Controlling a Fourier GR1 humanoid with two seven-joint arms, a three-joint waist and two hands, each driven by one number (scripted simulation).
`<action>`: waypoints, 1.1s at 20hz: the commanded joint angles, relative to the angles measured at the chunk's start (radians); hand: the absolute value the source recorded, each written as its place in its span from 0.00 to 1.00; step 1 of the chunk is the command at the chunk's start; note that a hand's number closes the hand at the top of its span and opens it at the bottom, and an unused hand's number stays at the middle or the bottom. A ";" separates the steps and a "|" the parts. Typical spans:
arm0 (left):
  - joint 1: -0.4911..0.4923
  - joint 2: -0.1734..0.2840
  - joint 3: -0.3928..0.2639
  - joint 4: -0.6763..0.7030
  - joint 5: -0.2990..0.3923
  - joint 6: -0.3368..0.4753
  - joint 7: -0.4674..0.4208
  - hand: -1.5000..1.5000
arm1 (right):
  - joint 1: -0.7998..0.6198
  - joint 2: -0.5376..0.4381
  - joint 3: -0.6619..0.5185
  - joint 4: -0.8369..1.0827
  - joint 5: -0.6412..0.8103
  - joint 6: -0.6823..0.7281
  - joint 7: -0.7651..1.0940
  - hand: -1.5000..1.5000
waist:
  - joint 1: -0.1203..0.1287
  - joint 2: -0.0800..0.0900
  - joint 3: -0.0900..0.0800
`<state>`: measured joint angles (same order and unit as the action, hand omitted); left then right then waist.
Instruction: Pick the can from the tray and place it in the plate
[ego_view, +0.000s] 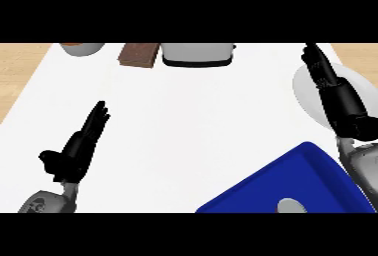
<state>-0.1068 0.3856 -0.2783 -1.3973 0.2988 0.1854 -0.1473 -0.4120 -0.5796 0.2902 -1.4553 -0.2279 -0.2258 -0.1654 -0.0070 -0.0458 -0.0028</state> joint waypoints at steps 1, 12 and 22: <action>-0.046 0.041 0.056 -0.027 0.022 -0.013 0.050 0.50 | 0.043 0.006 0.000 0.009 -0.094 0.145 -0.017 1.00 | 0.009 0.045 0.004; -0.071 0.065 0.092 0.045 0.030 0.044 0.191 0.50 | 0.290 -0.027 0.108 0.235 -0.345 0.653 -0.128 0.00 | -0.002 0.057 0.007; -0.039 0.043 0.077 -0.017 -0.002 0.042 0.253 0.50 | 0.213 -0.233 0.180 0.270 -0.023 0.996 -0.359 0.00 | 0.011 0.044 0.003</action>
<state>-0.1712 0.4302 -0.1999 -1.3775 0.3076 0.2246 0.0781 -0.1922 -0.7514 0.4614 -1.1556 -0.3171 0.6602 -0.4692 0.0075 0.0016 0.0015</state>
